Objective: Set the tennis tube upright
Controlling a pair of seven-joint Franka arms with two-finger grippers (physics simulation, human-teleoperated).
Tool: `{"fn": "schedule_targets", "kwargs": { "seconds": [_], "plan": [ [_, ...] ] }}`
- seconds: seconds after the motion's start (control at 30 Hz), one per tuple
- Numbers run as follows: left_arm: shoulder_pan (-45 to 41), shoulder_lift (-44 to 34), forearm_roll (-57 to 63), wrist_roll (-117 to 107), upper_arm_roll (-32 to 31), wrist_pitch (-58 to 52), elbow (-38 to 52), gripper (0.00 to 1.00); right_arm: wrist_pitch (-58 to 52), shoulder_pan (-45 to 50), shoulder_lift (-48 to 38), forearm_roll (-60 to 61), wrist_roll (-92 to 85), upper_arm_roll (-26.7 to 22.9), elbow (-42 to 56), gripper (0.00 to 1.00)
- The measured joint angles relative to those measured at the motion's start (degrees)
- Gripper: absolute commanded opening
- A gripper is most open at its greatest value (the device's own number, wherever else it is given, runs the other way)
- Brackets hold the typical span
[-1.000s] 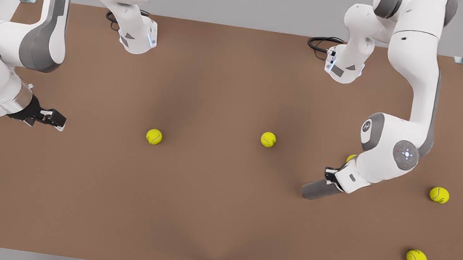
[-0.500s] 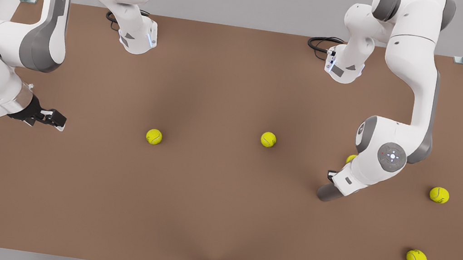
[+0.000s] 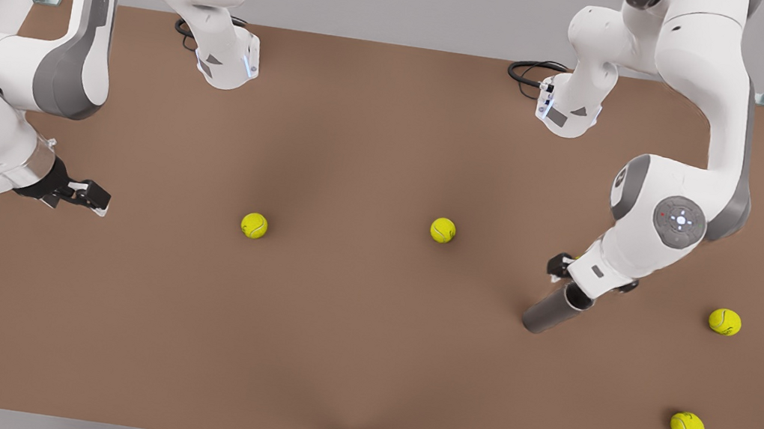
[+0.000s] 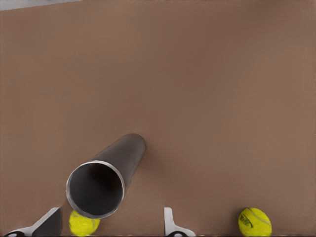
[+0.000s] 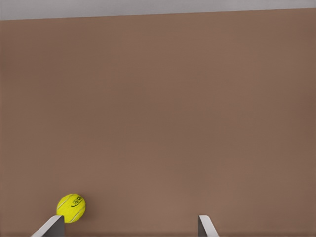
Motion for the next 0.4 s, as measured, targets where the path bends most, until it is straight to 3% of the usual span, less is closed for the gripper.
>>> {"fn": "schedule_targets", "kwargs": {
  "seconds": [0.13, 0.2, 0.4],
  "plan": [
    [-0.04, -11.99, -2.44, 2.48, 1.54, -11.65, 3.52, 1.0, 0.0, -0.11, 0.02, 0.0, 0.01, 0.0, 0.0, 1.0],
    [0.81, -21.57, -2.03, 3.55, 1.96, -12.92, -6.42, 1.0, 0.0, -0.11, 0.02, 0.0, 0.01, 0.0, 0.0, 1.0],
    [0.6, -25.5, -0.41, 6.04, 1.66, -14.5, -11.08, 1.0, 0.0, -0.14, 0.02, 0.0, 0.02, 0.0, 0.0, 1.0]
  ]
}}
